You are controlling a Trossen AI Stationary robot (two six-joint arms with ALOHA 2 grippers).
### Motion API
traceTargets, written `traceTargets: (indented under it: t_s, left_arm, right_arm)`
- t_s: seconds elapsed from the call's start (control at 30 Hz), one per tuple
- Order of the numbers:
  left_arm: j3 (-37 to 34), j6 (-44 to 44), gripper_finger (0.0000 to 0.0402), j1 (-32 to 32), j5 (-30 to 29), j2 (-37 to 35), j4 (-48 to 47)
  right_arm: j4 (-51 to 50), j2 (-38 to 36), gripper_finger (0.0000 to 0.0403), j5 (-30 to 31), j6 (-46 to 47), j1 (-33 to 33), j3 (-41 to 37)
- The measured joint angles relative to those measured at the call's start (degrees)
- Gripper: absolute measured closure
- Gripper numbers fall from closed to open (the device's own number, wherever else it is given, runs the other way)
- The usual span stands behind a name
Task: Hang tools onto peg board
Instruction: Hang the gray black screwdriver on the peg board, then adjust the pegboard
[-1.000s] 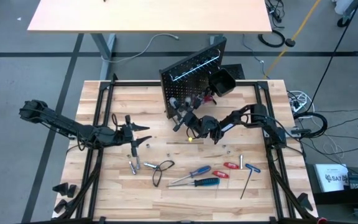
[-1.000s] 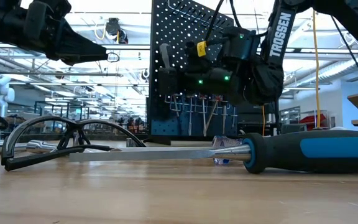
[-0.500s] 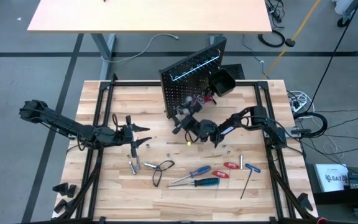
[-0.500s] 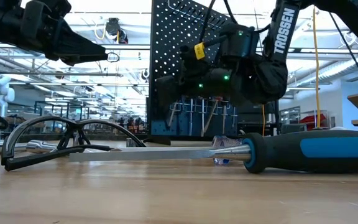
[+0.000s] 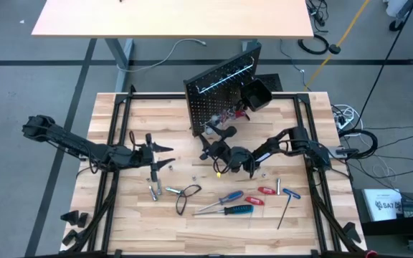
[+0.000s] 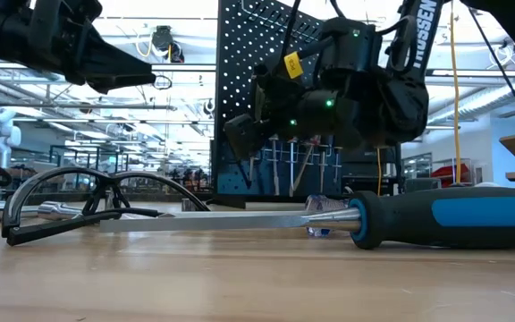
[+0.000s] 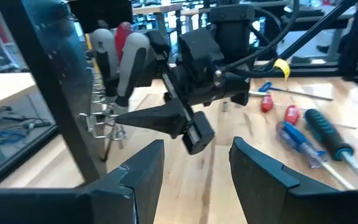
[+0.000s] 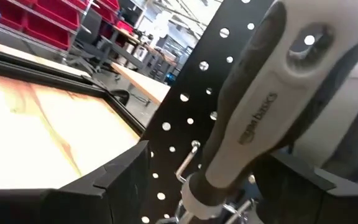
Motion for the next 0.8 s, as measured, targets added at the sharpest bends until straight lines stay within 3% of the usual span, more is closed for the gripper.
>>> traceTargets:
  t_s: [0.27,0.8]
  left_arm:
    - [0.0,-1.2,0.0217,0.0,1.1,0.0,0.2]
    - [0.0,-2.6,0.0217,0.0,1.1,0.0,0.1]
  right_arm:
    - [-0.5,0.0,0.0140,8.0,-0.3,2.5,0.0]
    - [-0.8,-0.1,0.0140,12.4,-0.3,5.8,0.0]
